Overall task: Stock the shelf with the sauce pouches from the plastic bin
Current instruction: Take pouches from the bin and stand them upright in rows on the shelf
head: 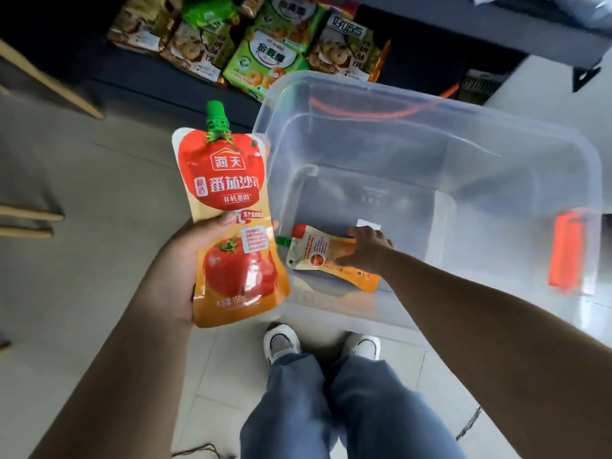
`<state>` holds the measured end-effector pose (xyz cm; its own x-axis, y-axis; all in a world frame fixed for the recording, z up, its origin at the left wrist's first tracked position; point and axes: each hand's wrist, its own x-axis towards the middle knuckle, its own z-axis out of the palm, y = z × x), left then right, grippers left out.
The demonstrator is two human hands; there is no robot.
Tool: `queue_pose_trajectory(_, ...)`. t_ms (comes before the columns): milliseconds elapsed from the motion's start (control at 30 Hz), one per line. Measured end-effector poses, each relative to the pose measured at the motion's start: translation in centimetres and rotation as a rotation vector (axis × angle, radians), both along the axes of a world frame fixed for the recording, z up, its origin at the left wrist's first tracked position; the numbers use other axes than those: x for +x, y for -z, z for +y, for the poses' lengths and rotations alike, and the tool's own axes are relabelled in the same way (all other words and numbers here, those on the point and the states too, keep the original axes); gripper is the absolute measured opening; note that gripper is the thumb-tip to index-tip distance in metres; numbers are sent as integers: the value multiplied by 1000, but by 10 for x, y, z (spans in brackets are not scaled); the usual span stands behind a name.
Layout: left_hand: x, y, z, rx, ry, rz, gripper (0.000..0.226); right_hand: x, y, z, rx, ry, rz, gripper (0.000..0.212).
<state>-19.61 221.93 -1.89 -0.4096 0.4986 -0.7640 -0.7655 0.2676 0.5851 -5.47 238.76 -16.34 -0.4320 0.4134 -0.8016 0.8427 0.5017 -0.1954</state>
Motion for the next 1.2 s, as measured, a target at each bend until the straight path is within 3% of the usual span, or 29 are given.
queue_pose_trajectory(67,8,-2,-11,118,-57,-61,59,-4,2,1,81,-143,-48,71)
queue_pose_trajectory(167,8,2,-11,96,-55,-41,55,-15,-3,6,37,-238,-100,63)
queue_pose_trajectory(233,9,1,-6,83,-93,-24,48,-20,-11,14,47,-191,-94,52)
queue_pose_trajectory(333,12,-2,-4,73,-119,17,33,-26,-29,28,213,-5,10,32)
queue_pose_trajectory(433,13,-3,-3,56,-123,43,29,-27,-31,40,364,19,69,28)
queue_pose_trajectory(500,13,-3,-2,52,-116,59,26,-26,-26,44,281,12,47,28)
queue_pose_trajectory(600,12,-2,-1,47,-88,84,26,-25,-13,44,-19,191,82,25)
queue_pose_trajectory(700,12,1,-3,37,-81,92,28,-24,-5,53,126,321,229,39)
queue_pose_trajectory(767,11,2,-3,47,-58,103,29,-24,-2,60,209,134,208,58)
queue_pose_trajectory(867,9,7,-4,59,-54,111,26,-28,-1,67,223,-149,31,80)
queue_pose_trajectory(933,8,10,-7,64,-64,105,28,-27,1,66,235,-235,-74,77)
queue_pose_trajectory(1067,9,9,-7,114,-29,114,67,-18,-2,51,70,-262,-151,48)
queue_pose_trajectory(1133,6,5,-3,72,-11,168,64,-28,-22,47,18,-227,-63,42)
queue_pose_trajectory(1200,2,-8,2,32,7,227,45,-40,-53,49,-102,-53,70,41)
